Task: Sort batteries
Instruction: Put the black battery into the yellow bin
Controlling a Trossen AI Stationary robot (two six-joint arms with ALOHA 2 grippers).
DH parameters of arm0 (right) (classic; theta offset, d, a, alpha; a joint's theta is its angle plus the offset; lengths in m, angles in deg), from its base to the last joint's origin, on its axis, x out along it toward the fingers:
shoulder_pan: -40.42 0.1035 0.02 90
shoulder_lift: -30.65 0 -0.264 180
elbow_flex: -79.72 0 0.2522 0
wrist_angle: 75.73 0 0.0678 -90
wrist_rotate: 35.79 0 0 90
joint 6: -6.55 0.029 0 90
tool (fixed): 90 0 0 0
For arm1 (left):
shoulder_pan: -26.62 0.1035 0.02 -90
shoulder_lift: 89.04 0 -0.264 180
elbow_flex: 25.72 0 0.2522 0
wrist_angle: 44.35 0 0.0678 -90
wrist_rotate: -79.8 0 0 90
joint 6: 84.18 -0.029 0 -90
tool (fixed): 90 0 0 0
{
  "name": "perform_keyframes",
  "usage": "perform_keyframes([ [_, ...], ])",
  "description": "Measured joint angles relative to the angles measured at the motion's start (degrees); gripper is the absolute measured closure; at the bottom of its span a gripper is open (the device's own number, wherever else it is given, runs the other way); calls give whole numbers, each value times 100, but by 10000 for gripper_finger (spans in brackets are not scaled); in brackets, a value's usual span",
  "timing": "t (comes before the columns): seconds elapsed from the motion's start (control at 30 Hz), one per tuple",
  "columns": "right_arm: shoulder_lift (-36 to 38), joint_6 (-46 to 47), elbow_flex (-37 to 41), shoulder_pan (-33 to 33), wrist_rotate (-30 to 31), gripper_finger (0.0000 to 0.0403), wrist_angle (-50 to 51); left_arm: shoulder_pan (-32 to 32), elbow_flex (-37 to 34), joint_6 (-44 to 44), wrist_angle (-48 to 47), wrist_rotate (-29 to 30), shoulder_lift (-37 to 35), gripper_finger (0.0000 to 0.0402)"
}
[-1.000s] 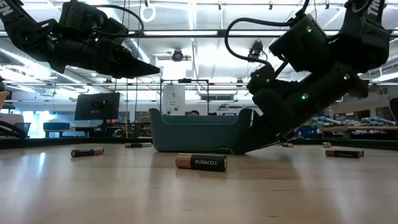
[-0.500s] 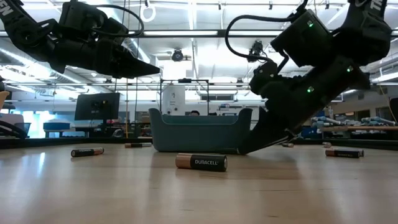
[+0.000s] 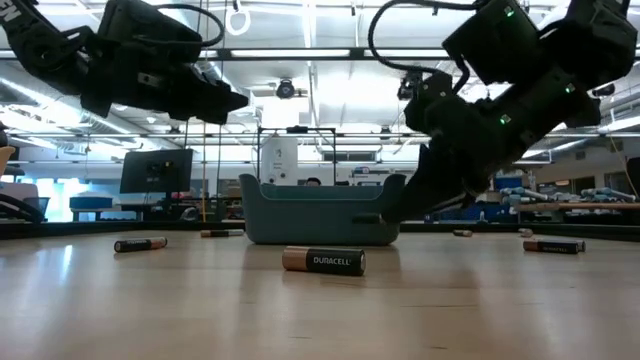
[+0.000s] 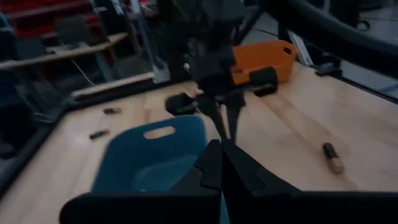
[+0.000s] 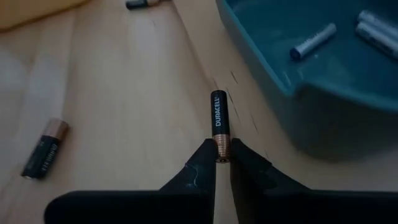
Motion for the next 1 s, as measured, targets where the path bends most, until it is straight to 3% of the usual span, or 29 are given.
perform_keyframes([
  [0.23, 154, -153, -193, 93, 5, 365, -34, -352, 684, -176, -1338, 142, 131, 353],
  [0.57, 154, -1129, -1041, 86, 23, 365, 51, -550, 1288, 449, -1558, -51, 1100, 272],
  [1.0, 154, -1685, -1502, 50, 198, 365, 442, -748, 1792, 638, -1603, -273, 1825, 247],
])
